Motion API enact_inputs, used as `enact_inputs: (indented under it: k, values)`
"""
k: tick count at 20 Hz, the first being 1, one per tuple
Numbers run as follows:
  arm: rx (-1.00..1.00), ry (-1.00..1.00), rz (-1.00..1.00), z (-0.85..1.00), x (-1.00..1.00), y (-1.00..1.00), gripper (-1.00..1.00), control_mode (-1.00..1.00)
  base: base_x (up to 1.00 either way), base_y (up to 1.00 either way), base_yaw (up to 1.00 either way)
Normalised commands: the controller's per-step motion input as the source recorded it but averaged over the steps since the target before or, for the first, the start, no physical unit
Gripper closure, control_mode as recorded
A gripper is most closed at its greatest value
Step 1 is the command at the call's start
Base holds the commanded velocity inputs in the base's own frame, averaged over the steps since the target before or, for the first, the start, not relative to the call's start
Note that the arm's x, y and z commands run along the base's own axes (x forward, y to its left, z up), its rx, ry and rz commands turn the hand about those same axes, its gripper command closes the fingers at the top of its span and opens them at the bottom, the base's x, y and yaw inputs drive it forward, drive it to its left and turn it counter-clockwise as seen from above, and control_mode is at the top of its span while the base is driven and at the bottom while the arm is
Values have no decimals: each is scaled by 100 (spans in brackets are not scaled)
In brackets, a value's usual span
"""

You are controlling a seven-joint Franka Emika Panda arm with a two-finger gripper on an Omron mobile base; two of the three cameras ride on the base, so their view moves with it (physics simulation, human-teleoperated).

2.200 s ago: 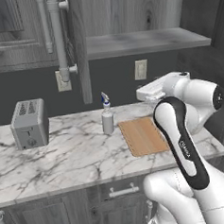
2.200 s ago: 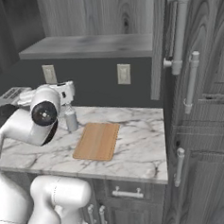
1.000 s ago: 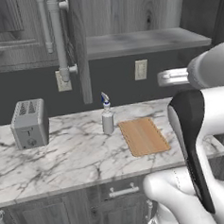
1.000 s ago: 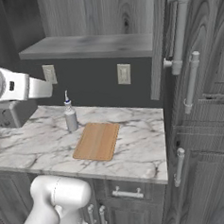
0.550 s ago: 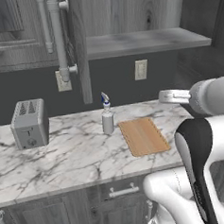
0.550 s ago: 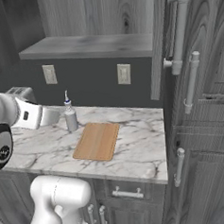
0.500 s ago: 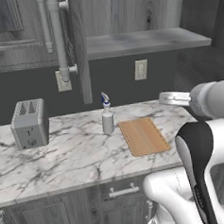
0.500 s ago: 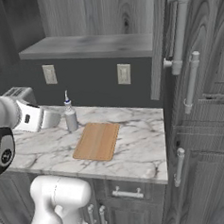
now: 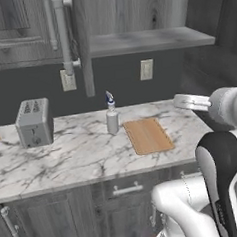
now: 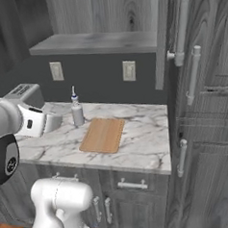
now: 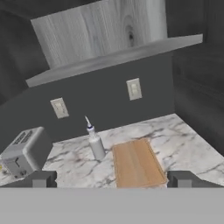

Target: Grab the spray bottle from the cabinet, then place it next to the cutting board for sanitizing. Then grab the dish brush from the countertop next to the sink and place it next to the cutting board.

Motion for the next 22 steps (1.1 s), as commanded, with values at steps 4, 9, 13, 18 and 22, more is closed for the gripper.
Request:
enact_inputs:
  k: [4,9,13,18,22]
  values:
    - [0,0,0,0,0,0,-100,100,-100,55,14]
    - [0,0,0,0,0,0,-100,100,-63,97,25]
    - [0,0,0,0,0,0,-100,100,-3,100,26]
    - [0,0,0,0,0,0,-100,100,25,100,19]
    - [0,0,0,0,0,0,-100,100,35,92,2]
